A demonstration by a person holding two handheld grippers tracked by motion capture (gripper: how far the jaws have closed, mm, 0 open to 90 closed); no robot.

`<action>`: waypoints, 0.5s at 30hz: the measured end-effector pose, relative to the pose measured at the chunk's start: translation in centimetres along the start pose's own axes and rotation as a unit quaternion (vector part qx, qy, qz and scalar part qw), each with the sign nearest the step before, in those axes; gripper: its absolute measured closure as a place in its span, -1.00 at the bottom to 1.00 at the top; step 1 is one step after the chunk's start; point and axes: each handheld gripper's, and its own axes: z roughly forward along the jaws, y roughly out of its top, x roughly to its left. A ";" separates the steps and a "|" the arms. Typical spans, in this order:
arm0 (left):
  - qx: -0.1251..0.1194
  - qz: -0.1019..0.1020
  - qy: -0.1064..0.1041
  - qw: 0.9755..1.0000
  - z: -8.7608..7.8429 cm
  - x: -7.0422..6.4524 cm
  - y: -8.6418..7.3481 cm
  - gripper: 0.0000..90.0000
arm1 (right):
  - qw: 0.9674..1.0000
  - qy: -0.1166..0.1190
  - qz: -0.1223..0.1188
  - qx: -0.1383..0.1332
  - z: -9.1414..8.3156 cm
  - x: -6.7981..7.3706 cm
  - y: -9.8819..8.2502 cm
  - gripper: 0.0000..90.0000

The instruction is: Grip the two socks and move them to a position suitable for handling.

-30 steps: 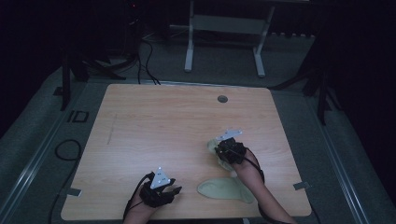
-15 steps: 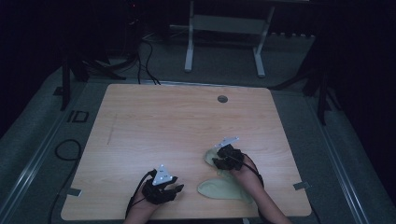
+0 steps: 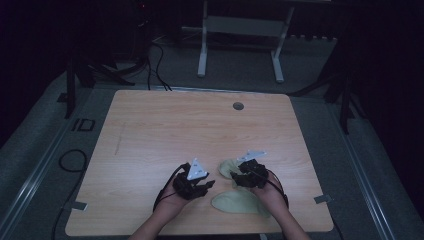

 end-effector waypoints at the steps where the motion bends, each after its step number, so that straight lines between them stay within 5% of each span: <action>1: 0.001 0.011 0.004 1.000 0.5 0.1 0.6 0.49 | 1.000 0.001 0.002 -0.001 0.1 0.1 -0.2 0.25; 4: 0.007 0.012 0.007 1.000 2.3 0.5 2.2 0.65 | 1.000 -0.002 -0.005 0.009 0.6 0.5 -0.6 0.22; 9: 0.055 0.025 0.025 0.998 6.1 1.1 2.7 0.82 | 1.000 -0.008 -0.012 0.025 1.6 0.8 -0.9 0.23; 15: 0.086 0.034 0.026 0.995 8.3 1.7 2.1 0.91 | 0.999 -0.032 -0.026 0.029 1.6 0.7 -1.0 0.75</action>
